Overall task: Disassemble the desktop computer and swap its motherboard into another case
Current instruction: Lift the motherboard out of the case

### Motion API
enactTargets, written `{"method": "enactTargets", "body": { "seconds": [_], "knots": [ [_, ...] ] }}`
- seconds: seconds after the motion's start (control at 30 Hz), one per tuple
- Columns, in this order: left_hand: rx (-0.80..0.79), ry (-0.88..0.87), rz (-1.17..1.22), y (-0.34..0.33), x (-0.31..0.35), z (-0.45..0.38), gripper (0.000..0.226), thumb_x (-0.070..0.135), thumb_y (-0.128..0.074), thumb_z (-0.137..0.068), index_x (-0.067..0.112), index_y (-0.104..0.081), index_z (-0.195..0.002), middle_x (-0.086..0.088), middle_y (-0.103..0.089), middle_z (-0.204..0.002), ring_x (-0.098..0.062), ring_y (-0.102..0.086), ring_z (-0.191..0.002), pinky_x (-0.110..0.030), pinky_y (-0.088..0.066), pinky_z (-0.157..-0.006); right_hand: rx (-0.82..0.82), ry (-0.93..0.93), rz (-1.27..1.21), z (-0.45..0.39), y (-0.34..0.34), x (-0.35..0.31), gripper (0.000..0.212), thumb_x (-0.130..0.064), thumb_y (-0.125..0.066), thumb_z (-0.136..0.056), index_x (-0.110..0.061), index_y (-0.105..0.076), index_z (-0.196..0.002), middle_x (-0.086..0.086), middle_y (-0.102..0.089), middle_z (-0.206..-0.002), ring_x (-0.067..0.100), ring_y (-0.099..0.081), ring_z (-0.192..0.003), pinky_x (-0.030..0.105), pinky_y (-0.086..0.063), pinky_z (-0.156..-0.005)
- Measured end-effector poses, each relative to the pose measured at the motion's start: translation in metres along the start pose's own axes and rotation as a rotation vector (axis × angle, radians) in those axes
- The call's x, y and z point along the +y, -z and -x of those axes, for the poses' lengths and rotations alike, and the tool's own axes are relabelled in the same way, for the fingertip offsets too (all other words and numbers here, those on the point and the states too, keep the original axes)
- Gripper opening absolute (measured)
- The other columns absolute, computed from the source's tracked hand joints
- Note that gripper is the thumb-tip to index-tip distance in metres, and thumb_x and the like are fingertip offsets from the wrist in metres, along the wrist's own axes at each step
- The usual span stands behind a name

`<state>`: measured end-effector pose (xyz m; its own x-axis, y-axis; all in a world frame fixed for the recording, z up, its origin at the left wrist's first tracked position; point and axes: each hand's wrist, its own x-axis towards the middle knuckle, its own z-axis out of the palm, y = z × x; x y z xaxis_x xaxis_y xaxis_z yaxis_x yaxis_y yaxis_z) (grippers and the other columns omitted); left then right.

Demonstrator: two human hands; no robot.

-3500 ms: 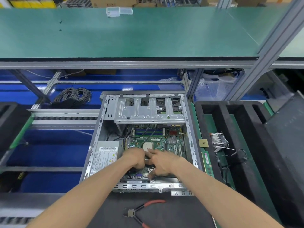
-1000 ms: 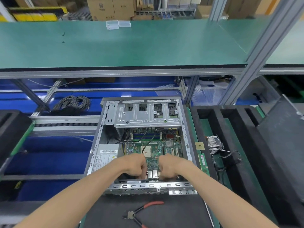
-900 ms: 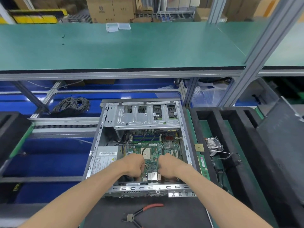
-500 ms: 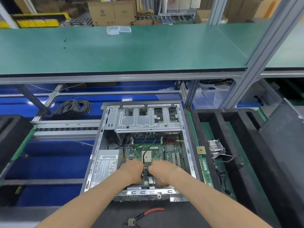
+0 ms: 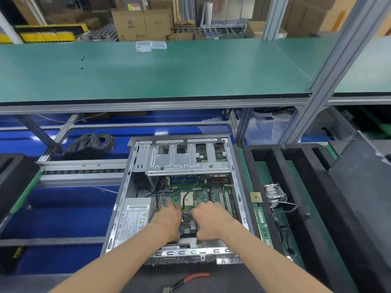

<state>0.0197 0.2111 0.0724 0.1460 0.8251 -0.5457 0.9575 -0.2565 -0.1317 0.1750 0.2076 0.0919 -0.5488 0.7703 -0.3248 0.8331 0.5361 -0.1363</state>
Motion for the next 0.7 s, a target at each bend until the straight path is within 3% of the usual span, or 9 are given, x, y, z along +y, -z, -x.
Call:
{"method": "enactTargets", "body": {
  "seconds": [0.1,0.27,0.43,0.6,0.7],
  "knots": [
    [0.047,0.002,0.0,0.002,0.0,0.003,0.08,0.029,-0.07,-0.087,0.008,-0.024,-0.149,-0.024,-0.03,-0.146,-0.036,-0.059,-0.115,-0.04,-0.054,-0.084,0.047,-0.02,-0.025,0.003,0.001,0.001,0.015,-0.019,-0.056,-0.073,-0.013,-0.049,-0.086,0.005,-0.046,-0.082,0.027,-0.046,-0.074,0.04,-0.042,-0.072],
    [0.077,-0.009,0.007,0.009,-0.003,0.008,0.073,0.027,-0.069,-0.087,0.008,-0.029,-0.145,-0.021,-0.034,-0.144,-0.035,-0.061,-0.11,-0.038,-0.052,-0.078,0.144,-0.06,-0.036,0.007,0.002,0.003,0.017,-0.019,-0.048,-0.067,-0.017,-0.045,-0.083,0.001,-0.047,-0.081,0.025,-0.046,-0.068,0.035,-0.037,-0.065],
    [0.11,-0.04,-0.03,0.019,-0.007,0.006,0.069,0.029,-0.071,-0.085,0.007,-0.034,-0.138,-0.018,-0.042,-0.135,-0.034,-0.044,-0.126,-0.04,-0.047,-0.097,0.182,-0.122,-0.11,0.007,0.001,0.005,0.021,-0.018,-0.045,-0.062,-0.019,-0.05,-0.082,-0.002,-0.055,-0.085,0.023,-0.056,-0.069,0.033,-0.048,-0.068],
    [0.122,-0.083,-0.038,0.025,-0.011,0.007,0.061,0.023,-0.07,-0.081,0.007,-0.039,-0.13,-0.016,-0.048,-0.128,-0.033,-0.051,-0.116,-0.037,-0.047,-0.089,0.228,-0.147,-0.127,0.01,0.001,0.007,0.021,-0.016,-0.043,-0.064,-0.02,-0.049,-0.083,-0.004,-0.049,-0.08,0.019,-0.053,-0.064,0.029,-0.04,-0.058],
    [0.158,-0.092,-0.03,0.027,-0.015,0.008,0.053,0.02,-0.069,-0.081,0.008,-0.043,-0.125,-0.014,-0.051,-0.123,-0.031,-0.054,-0.113,-0.036,-0.049,-0.085,0.238,-0.142,-0.144,0.011,0.003,0.006,0.018,-0.017,-0.047,-0.067,-0.02,-0.045,-0.085,-0.005,-0.044,-0.08,0.019,-0.052,-0.065,0.032,-0.045,-0.06]
  ]
}}
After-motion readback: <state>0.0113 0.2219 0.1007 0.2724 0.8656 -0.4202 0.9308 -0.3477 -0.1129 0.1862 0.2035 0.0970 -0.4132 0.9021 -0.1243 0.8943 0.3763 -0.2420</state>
